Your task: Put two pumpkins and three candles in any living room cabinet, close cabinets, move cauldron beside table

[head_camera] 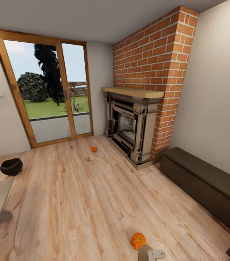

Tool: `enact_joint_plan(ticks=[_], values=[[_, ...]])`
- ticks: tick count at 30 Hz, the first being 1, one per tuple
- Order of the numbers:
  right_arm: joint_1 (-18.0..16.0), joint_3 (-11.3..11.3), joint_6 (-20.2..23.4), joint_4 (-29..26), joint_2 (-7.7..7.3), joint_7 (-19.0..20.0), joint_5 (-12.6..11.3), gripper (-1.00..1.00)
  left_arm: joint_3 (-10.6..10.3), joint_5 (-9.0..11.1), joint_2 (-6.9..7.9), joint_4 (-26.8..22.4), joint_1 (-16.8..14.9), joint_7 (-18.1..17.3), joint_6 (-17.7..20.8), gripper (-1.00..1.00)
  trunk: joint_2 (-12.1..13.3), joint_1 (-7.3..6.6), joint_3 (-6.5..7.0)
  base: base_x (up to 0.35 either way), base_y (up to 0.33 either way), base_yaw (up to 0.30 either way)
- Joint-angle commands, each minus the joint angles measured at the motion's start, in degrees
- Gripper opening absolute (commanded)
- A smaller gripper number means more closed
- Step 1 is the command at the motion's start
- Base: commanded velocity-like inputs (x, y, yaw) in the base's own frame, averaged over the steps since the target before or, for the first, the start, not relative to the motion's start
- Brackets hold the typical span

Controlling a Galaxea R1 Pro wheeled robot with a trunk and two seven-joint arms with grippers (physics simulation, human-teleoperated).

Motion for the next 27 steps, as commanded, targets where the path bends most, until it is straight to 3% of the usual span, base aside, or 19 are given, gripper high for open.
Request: enact_joint_plan(ticks=[1, 8, 10, 12, 19, 27], values=[[-0.07, 0.47, -0.23, 0.12, 0.04, -0.09, -0.53, -1.00, 0.22, 0.28, 0.00, -0.10, -0.01, 0.16, 0.30, 1.00, -0.06, 0.01, -0.01, 0.000, 0.000, -0.189], [-0.07, 0.46, 2.66, 0.12, -0.04, -0.11, -0.53, -1.00, 0.22, 0.36, 0.96, -0.12, -0.01, 0.22, 0.30, 1.00, -0.06, 0.01, 0.37, 0.000, 0.000, -0.231], [-0.05, 0.42, 6.89, 0.09, -0.20, -0.19, -0.49, -1.00, 0.28, 0.38, 1.19, -0.13, -0.01, 0.25, 0.30, 1.00, -0.06, 0.01, 0.47, 0.000, 0.000, -0.248], [0.33, 0.33, 8.41, 0.11, -0.66, -0.23, -0.51, -1.00, 0.30, 0.41, 1.26, -0.13, -0.01, 0.27, 0.30, 1.00, -0.06, 0.01, 0.56, 0.000, 0.000, -0.252], [3.36, 0.26, 8.16, 0.07, -4.22, -0.11, -0.68, -1.00, 0.27, 0.44, 1.55, -0.13, -0.01, 0.29, 0.30, 1.00, -0.06, 0.01, 0.90, 0.000, 0.000, -0.255], [3.87, 0.30, 7.41, 0.11, -4.53, -0.03, -0.70, -1.00, 0.23, 0.36, 1.49, -0.14, -0.01, 0.24, 0.36, 1.00, -0.06, 0.01, 1.31, 0.000, -0.009, -0.247]])
